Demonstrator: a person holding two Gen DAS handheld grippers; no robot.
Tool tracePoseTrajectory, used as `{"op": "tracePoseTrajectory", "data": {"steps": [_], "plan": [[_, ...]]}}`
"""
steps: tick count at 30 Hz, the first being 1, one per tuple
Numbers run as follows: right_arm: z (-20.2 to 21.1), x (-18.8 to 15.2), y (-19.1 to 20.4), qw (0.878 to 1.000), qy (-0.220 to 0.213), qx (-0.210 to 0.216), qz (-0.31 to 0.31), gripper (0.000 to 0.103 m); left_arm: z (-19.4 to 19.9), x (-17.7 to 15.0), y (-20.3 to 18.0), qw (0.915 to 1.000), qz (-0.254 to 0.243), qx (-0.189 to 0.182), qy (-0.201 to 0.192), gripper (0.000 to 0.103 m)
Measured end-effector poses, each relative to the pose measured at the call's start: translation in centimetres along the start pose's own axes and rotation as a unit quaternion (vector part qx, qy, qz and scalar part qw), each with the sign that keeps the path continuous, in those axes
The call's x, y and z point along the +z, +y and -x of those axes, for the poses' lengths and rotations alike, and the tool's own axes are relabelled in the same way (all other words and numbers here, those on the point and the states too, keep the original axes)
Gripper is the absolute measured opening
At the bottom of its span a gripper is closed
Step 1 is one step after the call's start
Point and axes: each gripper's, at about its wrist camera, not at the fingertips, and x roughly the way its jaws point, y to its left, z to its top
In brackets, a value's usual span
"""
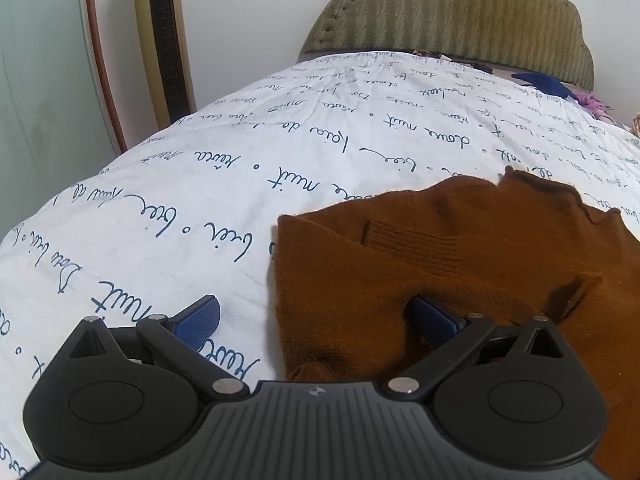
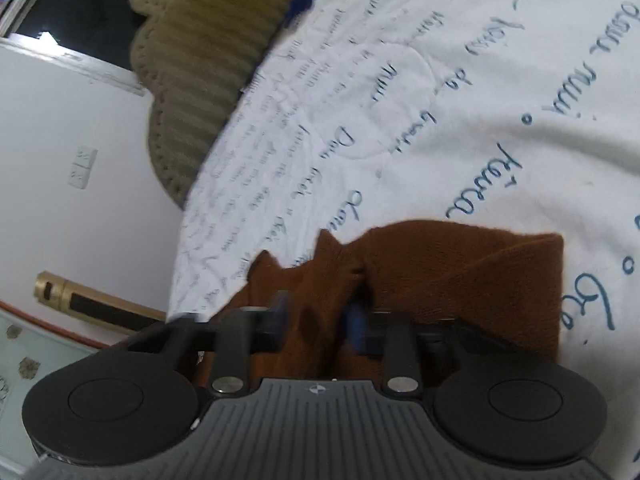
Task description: Fold small clothes
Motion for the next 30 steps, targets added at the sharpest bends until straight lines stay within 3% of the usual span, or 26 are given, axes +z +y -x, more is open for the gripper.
{"op": "tracePoseTrajectory", "data": {"steps": [2,6,10,12,14,17,19,23,25,28,30], "plan": [[-0.3,-0.2,-0.2,1.0,-0.002,-0.002,-0.003,0.011,0.0,0.0,0.0,1.0,0.001,-0.001,0.002,0.103],[2.6,-1.4,1.6,0.997,-0.044,-0.003,0.067,0.011,-0.1,0.2,0.5,0.9998,0.014,-0.009,0.01,0.103],[8.1,-3.8,4.3,0.982,-0.114,-0.014,0.15,0.011,0.0,0.2,0.5,0.9996,0.023,-0.01,0.014,0.103],[10.2,-5.2,5.1,0.973,-0.138,-0.042,0.181,0.011,0.0,0.2,0.4,0.9996,0.022,-0.009,0.014,0.103],[10.1,-6.2,5.0,0.964,-0.134,-0.092,0.211,0.011,0.0,0.2,0.1,0.9997,0.016,-0.007,0.015,0.103],[7.9,-5.7,1.4,0.979,-0.072,-0.13,0.139,0.011,0.1,0.2,0.1,0.9998,0.008,-0.007,0.017,0.103],[8.0,-5.9,-0.1,0.982,-0.073,-0.138,0.106,0.004,0.1,0.2,0.3,0.9997,0.005,-0.011,0.02,0.103],[9.5,-6.2,0.7,0.979,-0.083,-0.157,0.097,0.006,0.6,0.3,0.6,0.9995,0.0,-0.017,0.025,0.103],[10.5,-6.3,1.3,0.98,-0.096,-0.153,0.089,0.024,1.1,0.3,0.5,0.9997,-0.004,-0.015,0.02,0.103],[12.3,-7.5,3.6,0.967,-0.149,-0.153,0.136,0.026,1.9,0.3,0.0,0.9995,-0.02,-0.023,0.007,0.103],[12.0,-7.7,5.7,0.964,-0.148,-0.121,0.182,0.026,2.0,0.5,-0.6,0.999,-0.03,-0.034,0.006,0.103]]}}
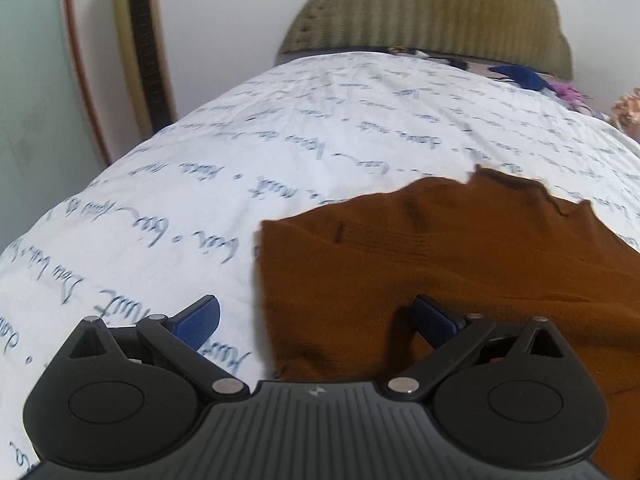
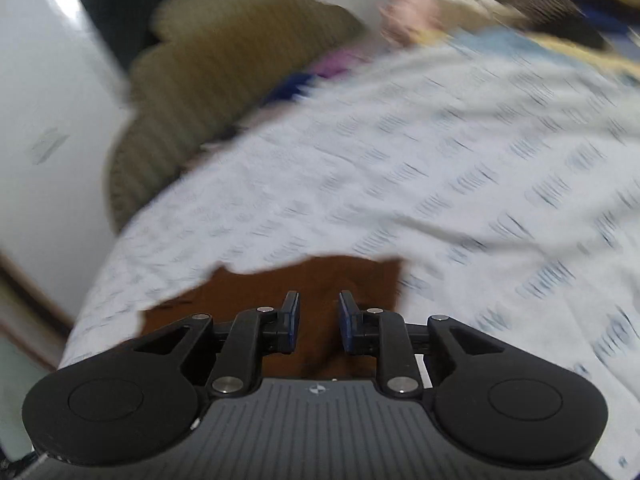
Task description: Fold small clothes
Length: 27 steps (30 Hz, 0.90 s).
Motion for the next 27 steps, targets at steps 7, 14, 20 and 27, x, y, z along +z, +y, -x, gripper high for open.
{"op": "tracePoseTrajectory", "data": {"steps": [7,14,20,27], "plan": [[-9.5,-2.3,7.0,0.963,0.206,0.173,0.035,0.026,-0.8,-0.9,0.1,0.9997,0.003,0.003,0.022,0.103],[-14.8,-4.4,9.5,0.954,0.241,0.163,0.074,0.0,-0.5,-2.1,0.8,0.9997,-0.019,0.003,0.015,0.103],[-13.9,-2.6,7.5,0.962,0.209,0.172,0.034,0.019,0.5,-1.6,0.9,0.9996,-0.027,0.006,0.01,0.103],[-6.2,-1.3,3.2,0.988,0.107,0.081,0.08,0.021,0.9,-1.3,-1.0,0.9976,-0.068,-0.008,-0.008,0.103]]}}
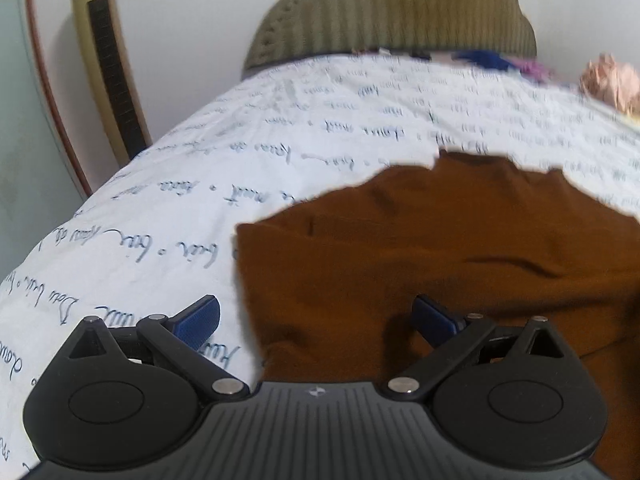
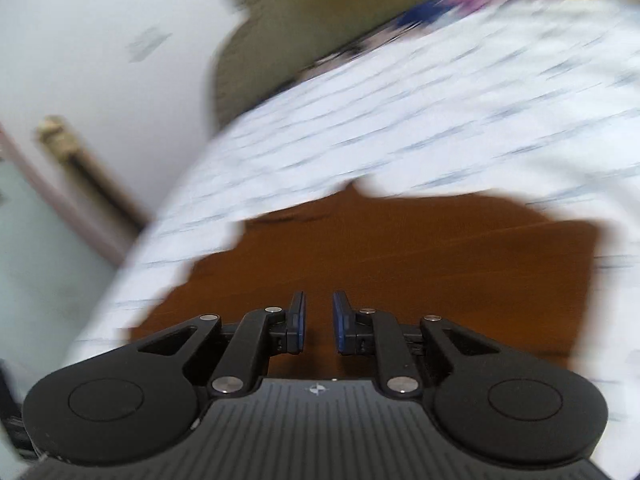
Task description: Fold small clothes
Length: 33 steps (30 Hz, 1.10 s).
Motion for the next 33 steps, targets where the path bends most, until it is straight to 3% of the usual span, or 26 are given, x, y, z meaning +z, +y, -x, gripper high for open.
{"op": "tracePoseTrajectory", "data": {"steps": [2,3,4,10,13,18,20,26,28,30,31,33], "plan": [[0.9,-1.0,-1.8,0.997,0.006,-0.078,0.003,0.021,-1.0,-0.4,-0.4,0.9998,-0.004,0.003,0.018,0.103],[0.9,-1.8,-3.1,0.995,0.014,-0.101,-0.01,0.008,-1.2,-0.7,-0.4,0.9999,0.001,0.001,0.016,0.103],[1.4,-2.5,-4.3,0.996,-0.003,-0.092,-0.017,0.0,-1.2,-0.9,-0.2,0.9999,0.006,-0.001,0.013,0.103],[2.2,-2.0,-6.2,0.995,0.004,-0.066,-0.07,0.0,-0.8,-0.9,1.4,0.9992,0.026,-0.019,0.025,0.103],[3.4,-2.1,-5.2,0.996,-0.009,-0.038,-0.085,0.024,-0.2,-0.8,1.5,0.9996,0.024,-0.009,0.011,0.103],[2.9,-1.4,-3.3,0.998,-0.02,-0.047,-0.048,0.034,0.1,0.2,0.6,0.9993,0.006,0.02,-0.031,0.103],[1.3,-1.5,-3.5,0.996,0.002,-0.08,-0.025,0.034,-1.2,0.7,0.0,0.9994,-0.005,0.032,-0.012,0.103],[0.8,-1.3,-2.2,0.996,0.013,-0.09,0.024,0.04,-2.3,0.9,-0.2,0.9993,0.002,0.036,0.005,0.103],[1.8,-1.1,-1.4,0.996,-0.001,-0.083,0.028,0.044,-2.3,0.8,-0.2,0.9993,0.0,0.037,0.004,0.103],[2.4,-1.3,-0.1,0.994,-0.02,-0.078,0.071,0.054,-2.2,0.7,-0.2,0.9993,-0.001,0.038,0.002,0.103],[2.2,-1.5,0.5,0.992,-0.016,-0.085,0.088,0.061,-2.2,0.6,-0.2,0.9993,0.0,0.038,0.002,0.103],[0.6,-1.8,0.3,0.99,0.02,-0.099,0.096,0.062,-2.2,0.6,-0.2,0.9993,0.004,0.037,0.004,0.103]]}}
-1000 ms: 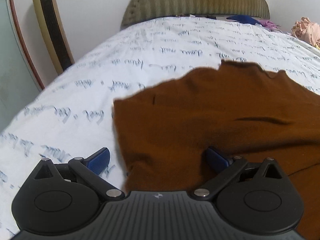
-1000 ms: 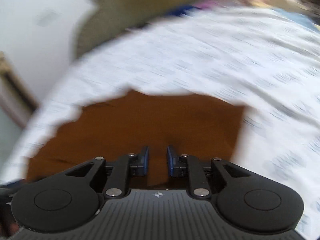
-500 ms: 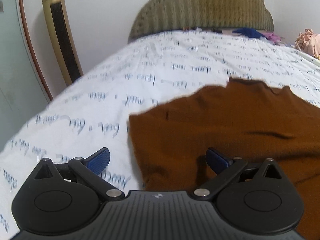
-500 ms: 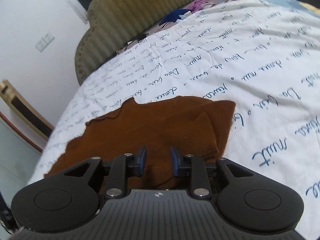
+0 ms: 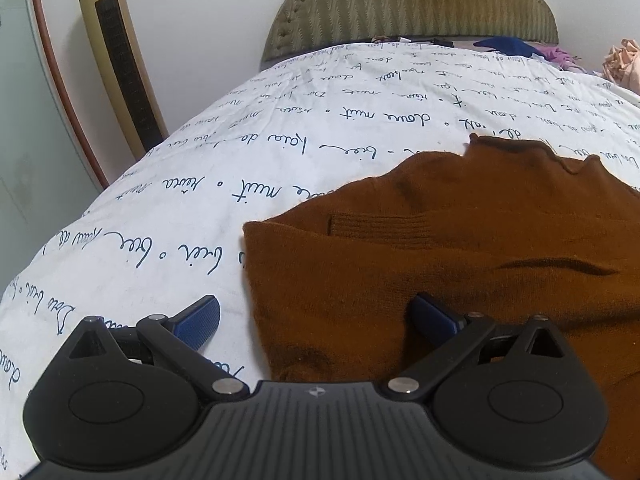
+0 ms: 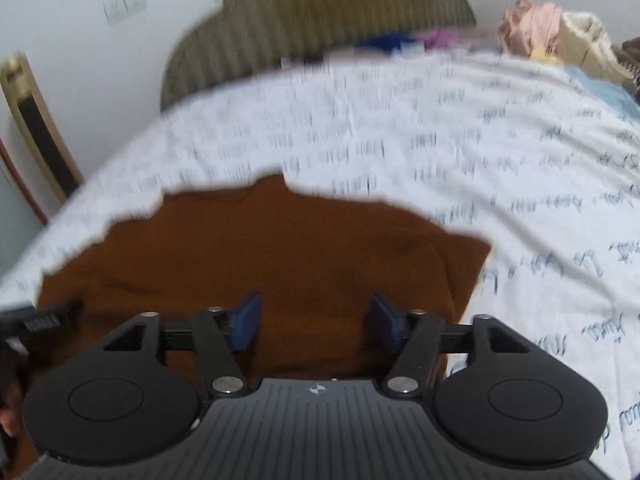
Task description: Fold small clothes
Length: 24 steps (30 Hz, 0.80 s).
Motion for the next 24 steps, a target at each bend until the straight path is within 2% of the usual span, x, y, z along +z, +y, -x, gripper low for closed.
{"op": "tracePoseTrajectory", "data": {"steps": [1,4,10,13,14,16,20,24], "plan": [[-0.9,-0.4,-0.2,1.0,0.013,-0.003,0.004,0.062,0.0,0.0,0.1,1.0,0.002,-0.001,0.002,0.103],[-0.5,-0.6,0.3,0.999,0.008,-0.01,0.031,0.062,0.3,-0.2,0.4,0.9999,0.004,-0.005,0.009,0.103],[3.0,-1.2,1.1,0.999,-0.018,0.019,0.039,0.064,1.9,-1.4,1.2,1.0,0.003,-0.004,0.006,0.103],[0.9,-2.0,1.1,0.998,0.028,-0.015,0.056,0.069,1.8,-2.0,0.4,0.9993,-0.037,0.006,0.003,0.103],[0.4,-2.4,1.0,0.998,0.028,-0.015,0.06,0.069,1.8,-2.0,0.2,0.999,-0.045,0.009,-0.002,0.103],[0.8,-2.5,1.1,0.998,0.018,-0.016,0.063,0.069,1.9,-1.9,0.4,0.999,-0.044,0.008,0.003,0.103],[4.1,-2.4,0.8,0.999,-0.011,0.025,0.036,0.07,3.4,-2.1,2.0,0.9998,-0.011,-0.011,0.012,0.103],[8.2,-3.6,-0.1,0.998,-0.036,0.039,0.047,0.07,6.9,-4.0,3.8,0.9992,-0.022,-0.021,-0.026,0.103]]}}
